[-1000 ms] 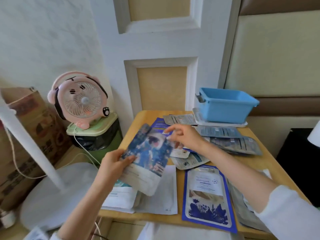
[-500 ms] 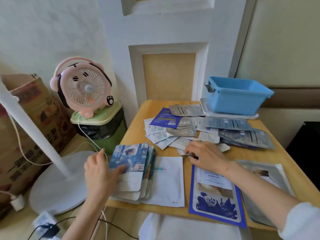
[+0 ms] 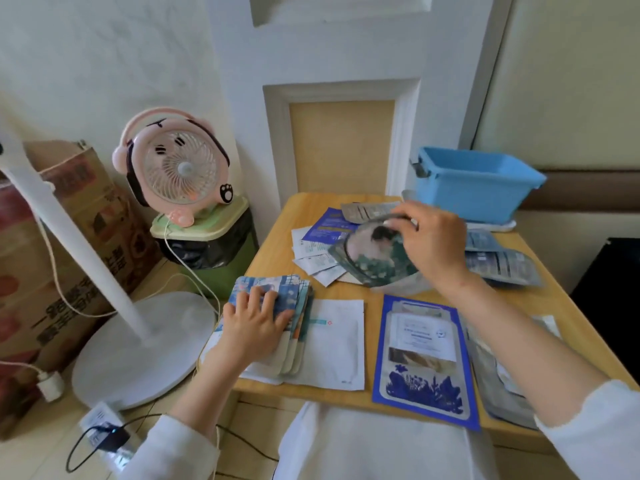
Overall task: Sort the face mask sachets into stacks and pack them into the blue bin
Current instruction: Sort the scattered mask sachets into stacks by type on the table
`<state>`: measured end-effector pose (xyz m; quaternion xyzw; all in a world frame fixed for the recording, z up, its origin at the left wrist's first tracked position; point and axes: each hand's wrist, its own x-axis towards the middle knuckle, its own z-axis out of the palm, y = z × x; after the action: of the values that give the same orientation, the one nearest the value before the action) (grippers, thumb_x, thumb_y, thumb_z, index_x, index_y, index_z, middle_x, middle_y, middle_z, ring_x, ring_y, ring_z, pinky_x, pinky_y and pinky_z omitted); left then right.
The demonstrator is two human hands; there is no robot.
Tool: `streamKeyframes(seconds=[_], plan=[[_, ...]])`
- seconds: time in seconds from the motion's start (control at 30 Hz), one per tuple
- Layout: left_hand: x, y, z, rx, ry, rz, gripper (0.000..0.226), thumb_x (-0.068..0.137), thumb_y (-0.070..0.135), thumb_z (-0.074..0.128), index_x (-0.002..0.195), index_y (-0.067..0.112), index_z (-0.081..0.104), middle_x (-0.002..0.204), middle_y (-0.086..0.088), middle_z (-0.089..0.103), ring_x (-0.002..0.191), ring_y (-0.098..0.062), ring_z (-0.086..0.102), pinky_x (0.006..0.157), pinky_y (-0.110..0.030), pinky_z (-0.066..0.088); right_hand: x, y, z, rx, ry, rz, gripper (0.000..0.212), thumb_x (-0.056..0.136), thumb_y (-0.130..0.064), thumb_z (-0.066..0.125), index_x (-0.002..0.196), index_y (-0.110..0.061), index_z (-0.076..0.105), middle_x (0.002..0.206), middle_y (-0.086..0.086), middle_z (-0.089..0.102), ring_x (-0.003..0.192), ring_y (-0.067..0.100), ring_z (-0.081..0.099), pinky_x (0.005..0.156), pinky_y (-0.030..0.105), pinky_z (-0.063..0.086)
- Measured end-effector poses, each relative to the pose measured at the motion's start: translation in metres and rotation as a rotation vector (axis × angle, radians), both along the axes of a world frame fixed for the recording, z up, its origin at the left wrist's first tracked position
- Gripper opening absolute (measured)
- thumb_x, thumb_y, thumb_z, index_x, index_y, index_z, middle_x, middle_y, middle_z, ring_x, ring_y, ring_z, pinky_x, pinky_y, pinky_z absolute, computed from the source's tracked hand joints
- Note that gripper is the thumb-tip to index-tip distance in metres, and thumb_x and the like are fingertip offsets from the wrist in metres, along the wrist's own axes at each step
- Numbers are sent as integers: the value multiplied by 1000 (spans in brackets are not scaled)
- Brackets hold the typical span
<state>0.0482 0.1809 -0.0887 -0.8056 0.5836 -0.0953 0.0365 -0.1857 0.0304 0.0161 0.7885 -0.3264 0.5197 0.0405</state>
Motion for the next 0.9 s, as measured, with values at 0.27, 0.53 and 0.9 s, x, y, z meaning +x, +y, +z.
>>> streamKeyframes(seconds=[0.27, 0.53, 0.9], plan=[[-48, -36, 86, -451, 1579, -37, 78, 87, 67, 8, 100, 15, 66, 102, -1, 69, 97, -15, 63, 89, -35, 46, 5, 3, 29, 990, -408, 445, 15, 90, -10, 60, 76, -16, 57, 37, -8, 51, 28, 4, 39, 31, 16, 26], [-55, -24, 91, -543, 1591, -44, 13, 85, 15, 67, 97, 10, 64, 86, -8, 73, 66, -16, 67, 60, -26, 55, -3, -3, 9, 1033, -346, 453, 11, 95, -21, 54, 89, -15, 61, 54, 1, 66, 33, 10, 45, 36, 20, 32], [34, 25, 66, -418, 1351, 284, 9, 87, 11, 64, 89, 17, 57, 81, 0, 65, 67, -14, 60, 47, -10, 48, 43, -42, -81, 578, 421, 54, 19, 90, -17, 57, 108, -19, 61, 116, 0, 57, 113, 18, 48, 88, 31, 44]])
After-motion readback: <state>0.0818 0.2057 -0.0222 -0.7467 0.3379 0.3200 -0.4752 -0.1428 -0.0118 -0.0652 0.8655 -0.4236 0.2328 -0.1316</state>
